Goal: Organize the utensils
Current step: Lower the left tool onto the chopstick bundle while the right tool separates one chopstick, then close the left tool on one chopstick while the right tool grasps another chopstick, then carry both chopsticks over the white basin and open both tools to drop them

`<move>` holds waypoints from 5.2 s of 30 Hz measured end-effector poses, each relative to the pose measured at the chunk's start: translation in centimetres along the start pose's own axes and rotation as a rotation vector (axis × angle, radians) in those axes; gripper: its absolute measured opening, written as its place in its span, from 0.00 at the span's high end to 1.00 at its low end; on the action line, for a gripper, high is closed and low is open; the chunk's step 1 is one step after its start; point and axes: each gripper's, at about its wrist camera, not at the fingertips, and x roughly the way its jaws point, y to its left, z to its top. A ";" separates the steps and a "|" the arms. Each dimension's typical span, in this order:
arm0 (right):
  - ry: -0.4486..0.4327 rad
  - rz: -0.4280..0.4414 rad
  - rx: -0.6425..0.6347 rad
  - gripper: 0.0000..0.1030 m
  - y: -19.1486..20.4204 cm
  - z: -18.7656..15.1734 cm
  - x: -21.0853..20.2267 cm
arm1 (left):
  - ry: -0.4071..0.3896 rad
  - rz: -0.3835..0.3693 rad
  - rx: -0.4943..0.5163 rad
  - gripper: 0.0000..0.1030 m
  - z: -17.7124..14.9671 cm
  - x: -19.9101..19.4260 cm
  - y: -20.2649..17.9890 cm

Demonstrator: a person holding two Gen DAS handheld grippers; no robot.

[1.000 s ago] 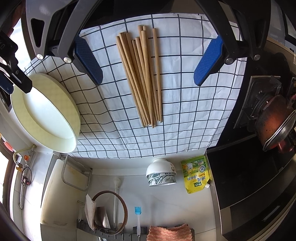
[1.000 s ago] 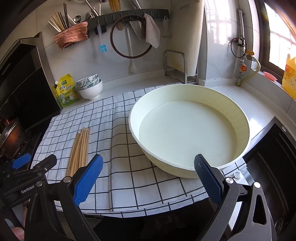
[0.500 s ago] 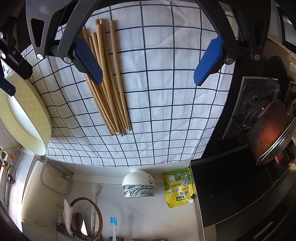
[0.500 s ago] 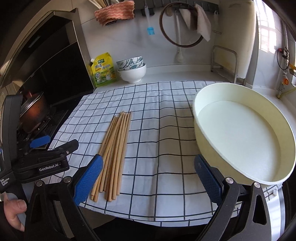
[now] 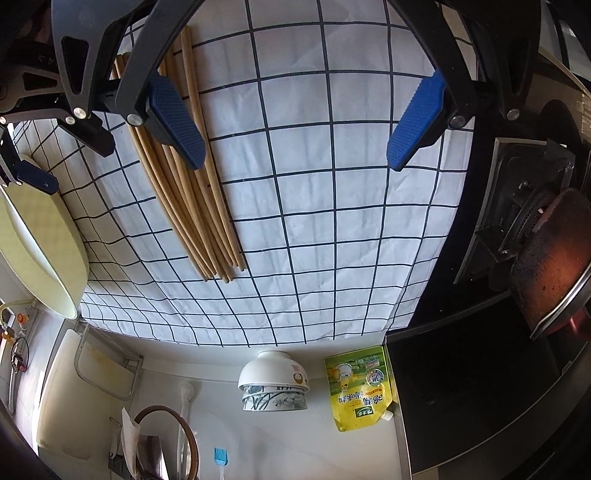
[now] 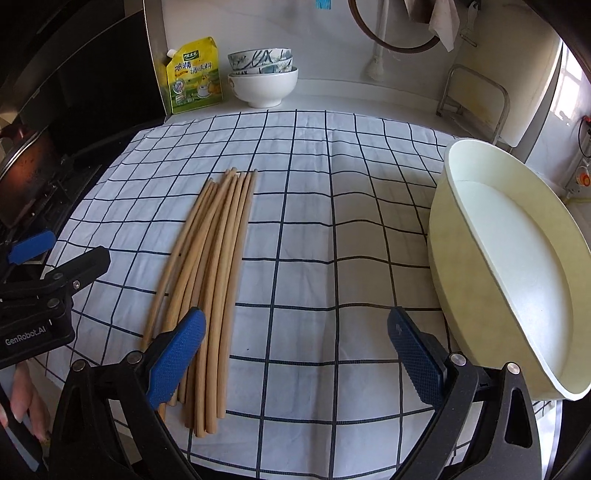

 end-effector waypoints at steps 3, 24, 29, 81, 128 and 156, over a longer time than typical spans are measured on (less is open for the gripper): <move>0.011 -0.019 0.005 0.08 0.0 0.2 0.6 | 0.013 -0.008 0.000 0.06 -0.2 0.6 0.0; 0.069 -0.047 -0.025 0.08 0.5 0.6 3.0 | 0.053 -0.037 -0.039 0.06 -0.7 2.0 0.5; 0.066 -0.041 -0.032 0.08 0.6 0.6 3.2 | 0.059 -0.034 -0.027 0.06 -0.8 2.1 0.3; 0.000 0.028 -0.028 0.26 -0.8 0.8 3.9 | 0.117 -0.012 -0.033 0.19 -1.0 4.9 -1.1; -0.198 -0.069 0.325 0.94 -21.5 0.6 -7.0 | -0.062 -0.534 0.258 0.93 10.2 -3.2 -24.6; -0.174 -0.053 0.408 0.86 -23.8 -2.0 -6.0 | 0.007 -0.459 0.230 0.50 9.5 -0.1 -26.3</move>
